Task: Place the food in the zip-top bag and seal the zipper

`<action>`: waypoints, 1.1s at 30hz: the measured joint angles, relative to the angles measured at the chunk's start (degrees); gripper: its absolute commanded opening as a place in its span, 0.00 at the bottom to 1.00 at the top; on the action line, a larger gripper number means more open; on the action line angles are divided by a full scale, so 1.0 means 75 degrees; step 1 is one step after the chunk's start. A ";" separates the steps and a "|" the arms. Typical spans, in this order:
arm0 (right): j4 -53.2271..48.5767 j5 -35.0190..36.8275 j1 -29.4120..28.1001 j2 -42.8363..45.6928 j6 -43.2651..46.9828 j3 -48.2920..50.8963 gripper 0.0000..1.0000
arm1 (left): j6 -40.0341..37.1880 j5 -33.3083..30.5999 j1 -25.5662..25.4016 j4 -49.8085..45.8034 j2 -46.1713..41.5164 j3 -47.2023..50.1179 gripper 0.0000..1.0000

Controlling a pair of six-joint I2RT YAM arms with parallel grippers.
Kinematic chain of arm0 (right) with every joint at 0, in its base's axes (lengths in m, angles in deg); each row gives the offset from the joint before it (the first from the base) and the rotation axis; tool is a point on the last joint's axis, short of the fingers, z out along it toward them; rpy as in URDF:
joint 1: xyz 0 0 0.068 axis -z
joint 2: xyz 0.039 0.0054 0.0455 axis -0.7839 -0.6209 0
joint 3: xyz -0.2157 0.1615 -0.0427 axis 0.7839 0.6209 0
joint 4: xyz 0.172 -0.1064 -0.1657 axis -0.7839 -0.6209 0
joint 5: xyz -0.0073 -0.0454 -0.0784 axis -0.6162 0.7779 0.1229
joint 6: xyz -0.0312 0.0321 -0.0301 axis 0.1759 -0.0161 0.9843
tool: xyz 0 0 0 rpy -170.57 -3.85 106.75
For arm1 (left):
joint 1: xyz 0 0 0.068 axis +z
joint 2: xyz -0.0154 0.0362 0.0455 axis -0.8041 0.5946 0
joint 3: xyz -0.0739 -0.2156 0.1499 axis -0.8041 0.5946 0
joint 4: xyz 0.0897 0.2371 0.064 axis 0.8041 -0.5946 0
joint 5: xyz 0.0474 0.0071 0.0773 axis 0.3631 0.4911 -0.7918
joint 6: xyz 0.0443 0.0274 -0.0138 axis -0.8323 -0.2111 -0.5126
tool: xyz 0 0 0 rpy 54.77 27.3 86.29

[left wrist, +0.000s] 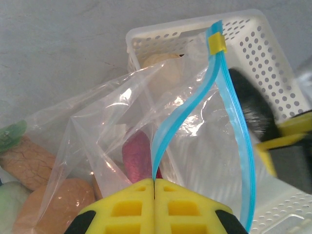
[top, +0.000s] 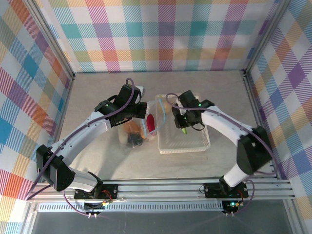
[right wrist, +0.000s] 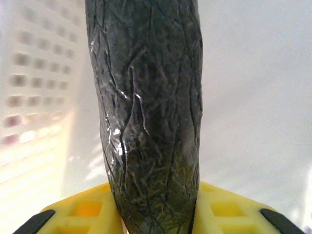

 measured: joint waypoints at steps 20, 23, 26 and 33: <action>-0.1973 -0.4284 -0.0204 0.0227 -0.0469 -0.1737 0.32 | 0.0012 0.0169 -0.0070 0.0256 0.0315 -0.0233 0.00; -0.2104 -0.4348 -0.0207 -0.0055 -0.0510 -0.1988 0.32 | 0.0017 0.0169 -0.0131 0.0321 0.0344 -0.0286 0.00; -0.2250 -0.4342 -0.0204 -0.0446 -0.0519 -0.2302 0.32 | 0.0035 0.0172 -0.0233 0.0385 0.0379 -0.0364 0.00; -0.2311 -0.4342 -0.0204 -0.1658 -0.0571 -0.3130 0.34 | 0.0038 0.0227 -0.0402 0.0411 0.0417 -0.0399 0.00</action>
